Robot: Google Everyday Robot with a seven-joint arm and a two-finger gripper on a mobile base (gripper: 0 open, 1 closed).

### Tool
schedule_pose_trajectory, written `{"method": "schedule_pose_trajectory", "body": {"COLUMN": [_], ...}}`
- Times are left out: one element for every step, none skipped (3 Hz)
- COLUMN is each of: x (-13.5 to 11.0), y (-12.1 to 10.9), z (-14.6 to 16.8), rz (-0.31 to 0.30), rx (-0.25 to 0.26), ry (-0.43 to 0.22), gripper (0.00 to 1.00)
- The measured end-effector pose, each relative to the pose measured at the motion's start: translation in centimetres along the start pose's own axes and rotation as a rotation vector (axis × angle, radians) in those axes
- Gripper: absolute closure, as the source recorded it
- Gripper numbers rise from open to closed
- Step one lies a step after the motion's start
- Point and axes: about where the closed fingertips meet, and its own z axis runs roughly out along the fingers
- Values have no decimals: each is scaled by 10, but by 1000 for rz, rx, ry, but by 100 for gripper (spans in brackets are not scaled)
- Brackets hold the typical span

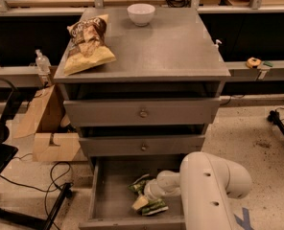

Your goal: Pick green jalapeno chip bag from bottom drawer and place on counter

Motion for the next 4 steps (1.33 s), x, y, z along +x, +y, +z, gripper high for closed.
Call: {"method": "schedule_pose_trajectory", "body": {"x": [-1,-1,-1,-8], "y": [3,3,3,5], "z": [2,2,1,-31], "rz": [-2,-2,-2,-31], "rx": [-5,-6,-6,7], "ry": [0,0,0,-7], "gripper": [46,69,93,100]}}
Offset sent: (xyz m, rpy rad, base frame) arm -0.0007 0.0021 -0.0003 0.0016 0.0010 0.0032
